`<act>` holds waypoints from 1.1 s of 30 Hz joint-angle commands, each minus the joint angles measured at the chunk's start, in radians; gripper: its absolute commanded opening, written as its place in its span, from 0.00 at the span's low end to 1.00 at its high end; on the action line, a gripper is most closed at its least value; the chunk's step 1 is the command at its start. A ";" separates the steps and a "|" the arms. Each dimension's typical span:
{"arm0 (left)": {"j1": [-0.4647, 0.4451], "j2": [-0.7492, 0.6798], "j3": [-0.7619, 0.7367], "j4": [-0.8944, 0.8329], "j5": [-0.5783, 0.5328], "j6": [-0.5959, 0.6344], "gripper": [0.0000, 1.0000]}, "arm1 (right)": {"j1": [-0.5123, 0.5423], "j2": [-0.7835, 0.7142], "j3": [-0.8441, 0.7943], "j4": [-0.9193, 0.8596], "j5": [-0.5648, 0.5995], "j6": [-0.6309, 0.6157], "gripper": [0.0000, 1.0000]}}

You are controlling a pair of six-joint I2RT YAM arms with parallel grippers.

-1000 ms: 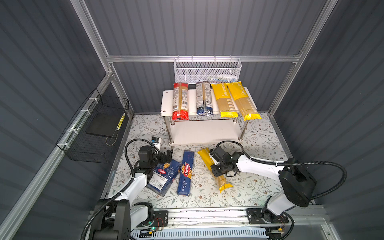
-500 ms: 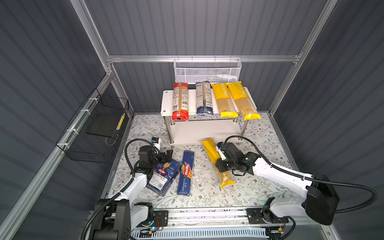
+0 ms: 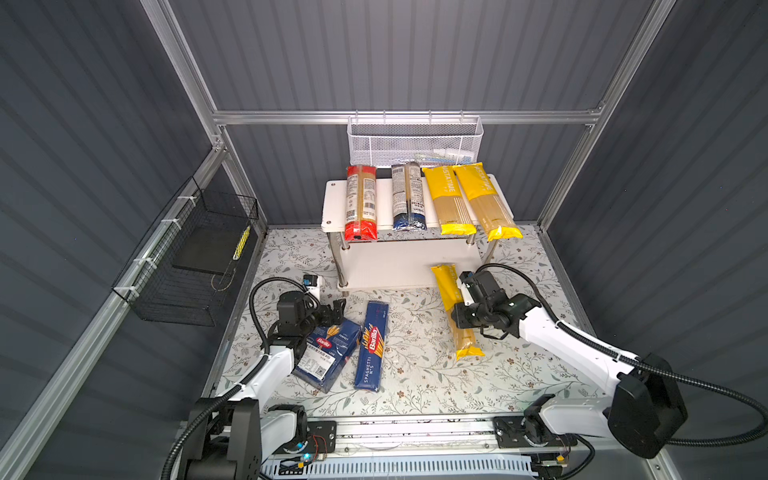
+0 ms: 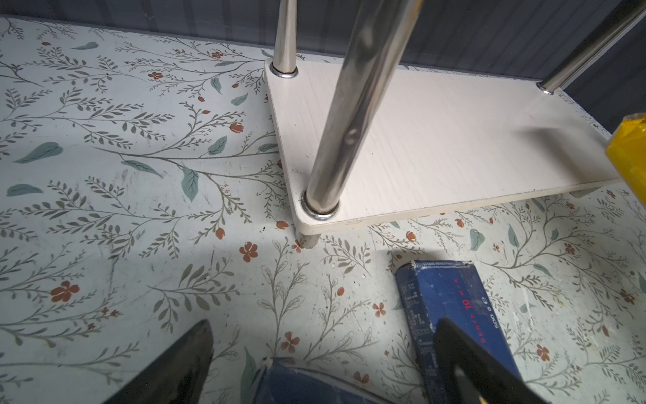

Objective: Place and organize the pasta boxes and bags onto the shelf
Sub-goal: 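Carry the yellow PASTATIME bag to the lower shelf with the right gripper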

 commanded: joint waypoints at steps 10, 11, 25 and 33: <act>0.004 0.014 0.031 -0.015 0.007 0.007 0.99 | -0.078 0.073 0.111 0.153 0.040 -0.041 0.11; 0.004 0.013 0.030 -0.015 0.008 0.008 0.99 | -0.082 0.079 0.117 0.159 0.045 -0.041 0.11; 0.004 0.011 0.029 -0.015 0.004 0.006 0.99 | -0.125 0.209 0.241 0.154 0.145 -0.109 0.13; 0.004 0.010 0.028 -0.017 0.003 0.006 0.99 | -0.162 0.255 0.270 0.197 0.181 -0.131 0.15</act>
